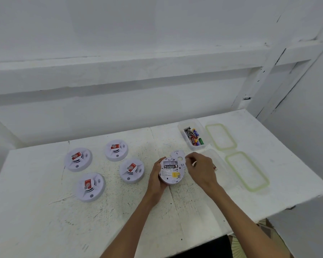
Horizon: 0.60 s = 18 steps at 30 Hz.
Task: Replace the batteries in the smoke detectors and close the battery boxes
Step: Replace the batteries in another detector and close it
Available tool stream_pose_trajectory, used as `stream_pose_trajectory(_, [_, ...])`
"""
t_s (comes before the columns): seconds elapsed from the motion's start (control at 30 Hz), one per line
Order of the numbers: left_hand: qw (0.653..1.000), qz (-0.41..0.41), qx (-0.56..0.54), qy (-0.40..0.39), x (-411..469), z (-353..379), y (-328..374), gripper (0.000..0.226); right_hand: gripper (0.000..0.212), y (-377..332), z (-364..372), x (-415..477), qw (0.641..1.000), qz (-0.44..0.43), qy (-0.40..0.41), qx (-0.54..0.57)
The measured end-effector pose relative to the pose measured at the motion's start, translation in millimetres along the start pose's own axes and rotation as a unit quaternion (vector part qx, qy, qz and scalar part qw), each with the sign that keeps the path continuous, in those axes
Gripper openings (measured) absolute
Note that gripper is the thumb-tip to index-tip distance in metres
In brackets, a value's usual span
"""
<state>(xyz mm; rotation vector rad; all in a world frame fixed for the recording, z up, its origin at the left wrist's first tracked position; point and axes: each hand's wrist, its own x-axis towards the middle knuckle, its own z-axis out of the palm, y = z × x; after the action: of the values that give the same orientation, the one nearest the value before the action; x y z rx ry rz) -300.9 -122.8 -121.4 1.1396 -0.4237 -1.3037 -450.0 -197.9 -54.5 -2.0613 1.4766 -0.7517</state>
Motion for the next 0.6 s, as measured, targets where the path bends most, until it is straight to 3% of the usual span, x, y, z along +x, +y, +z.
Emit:
stream_pose_trajectory(0.33, [1.0,0.006,0.015,-0.002,-2,-2,1,0.044,0.02,-13,20,-8,0.987,0.111,-0.08,0.084])
stream_pose_trajectory(0.47, [1.0,0.01,0.029,-0.006,-3,-2,0,0.044,0.018,-18,14,-6,0.924,0.262,-0.113,0.254])
stream_pose_trajectory(0.6, [1.0,0.006,0.024,-0.008,-4,-4,-1,0.044,0.017,-19,12,-2,0.881,0.323,-0.127,0.321])
